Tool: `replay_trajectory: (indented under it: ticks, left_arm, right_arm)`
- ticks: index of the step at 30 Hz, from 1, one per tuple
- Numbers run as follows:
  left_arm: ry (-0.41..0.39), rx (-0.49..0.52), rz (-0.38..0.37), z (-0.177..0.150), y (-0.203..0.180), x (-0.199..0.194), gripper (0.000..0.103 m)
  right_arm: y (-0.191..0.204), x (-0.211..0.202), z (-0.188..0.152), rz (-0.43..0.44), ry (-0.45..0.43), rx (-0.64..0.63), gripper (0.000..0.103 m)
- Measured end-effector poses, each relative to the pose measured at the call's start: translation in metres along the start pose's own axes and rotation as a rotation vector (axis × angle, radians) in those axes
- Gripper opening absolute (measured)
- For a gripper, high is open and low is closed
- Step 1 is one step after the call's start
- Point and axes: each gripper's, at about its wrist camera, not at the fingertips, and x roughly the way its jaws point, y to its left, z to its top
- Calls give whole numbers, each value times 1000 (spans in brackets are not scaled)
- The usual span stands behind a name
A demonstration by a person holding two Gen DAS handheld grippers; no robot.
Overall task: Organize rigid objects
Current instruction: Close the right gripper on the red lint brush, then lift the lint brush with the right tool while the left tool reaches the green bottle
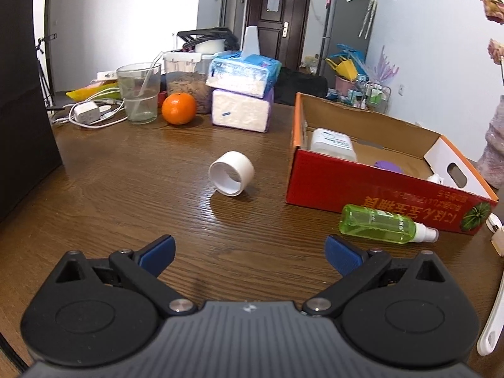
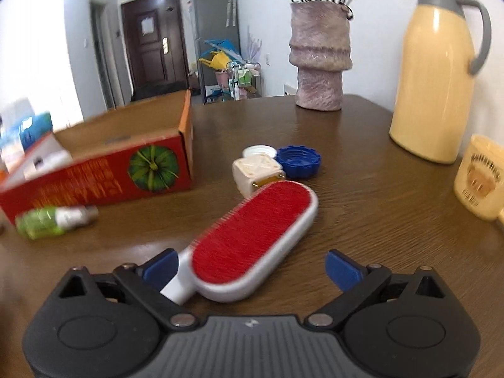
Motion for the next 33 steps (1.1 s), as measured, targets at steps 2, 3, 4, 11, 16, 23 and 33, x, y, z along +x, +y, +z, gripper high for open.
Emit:
replay_trajectory:
  ticks: [2,3,4,11,16,23,33]
  left_arm:
    - [-10,0,-8,-2,-3,1,103]
    - [-10,1,-13,-2,-6,2,103]
    - [-7,5,-18,-3,-9,3,103]
    - [-16,43,-43,0,-36,4,103]
    - [-15,46,-49,3,-54,9,103]
    - [17,-1,-21,8,-73,30,103]
    - [23,-11,64,15,-110,61,103]
  right_arm:
    - [9,8,1,-48,8,32,100]
    - [12,14,1,-74,12,53,100]
    - [14,19,2,-89,15,74,100]
    - [22,28,-2,-151,0,-2,69]
    - [2,18,-3,-42,2,-125,55]
    - [-18,16,-5,1,-24,-135,55]
    - [-27,15,-7,30,-49,-75,55]
